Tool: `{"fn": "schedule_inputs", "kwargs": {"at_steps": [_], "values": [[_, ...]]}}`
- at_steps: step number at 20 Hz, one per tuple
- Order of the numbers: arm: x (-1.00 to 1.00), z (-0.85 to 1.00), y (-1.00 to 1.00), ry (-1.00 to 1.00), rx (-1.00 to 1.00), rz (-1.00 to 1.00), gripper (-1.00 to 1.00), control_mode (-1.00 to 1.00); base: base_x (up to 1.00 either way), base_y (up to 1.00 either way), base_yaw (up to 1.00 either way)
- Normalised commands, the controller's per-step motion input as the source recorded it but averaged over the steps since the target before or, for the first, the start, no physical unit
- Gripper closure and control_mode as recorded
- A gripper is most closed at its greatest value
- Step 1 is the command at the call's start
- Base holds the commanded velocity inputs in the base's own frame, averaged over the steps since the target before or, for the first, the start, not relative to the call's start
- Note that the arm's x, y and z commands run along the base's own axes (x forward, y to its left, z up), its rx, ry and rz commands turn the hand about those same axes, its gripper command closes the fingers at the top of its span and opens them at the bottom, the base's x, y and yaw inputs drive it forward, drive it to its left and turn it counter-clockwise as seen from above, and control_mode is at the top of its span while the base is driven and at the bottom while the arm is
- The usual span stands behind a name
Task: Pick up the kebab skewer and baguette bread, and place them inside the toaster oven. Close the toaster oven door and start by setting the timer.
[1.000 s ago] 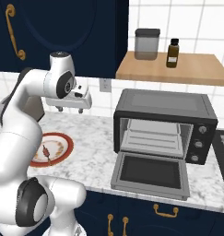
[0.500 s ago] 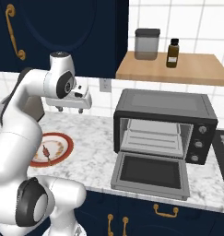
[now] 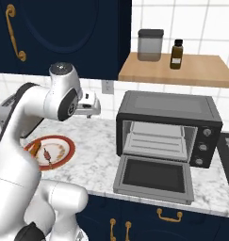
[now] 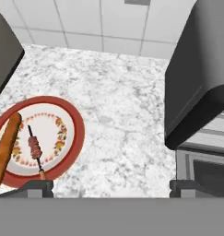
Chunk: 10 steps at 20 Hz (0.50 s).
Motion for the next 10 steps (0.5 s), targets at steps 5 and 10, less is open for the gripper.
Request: {"fn": "schedule_inputs", "kwargs": {"at_steps": [5,10], "values": [[-0.11,-0.17,-1.00,-0.29,0.07,0.04,-1.00,-1.00,0.00,0.00,0.00],[-0.01,-0.15,-0.94,-0.13,0.05,0.00,-1.00,-1.00,0.00,0.00,0.00]]}}
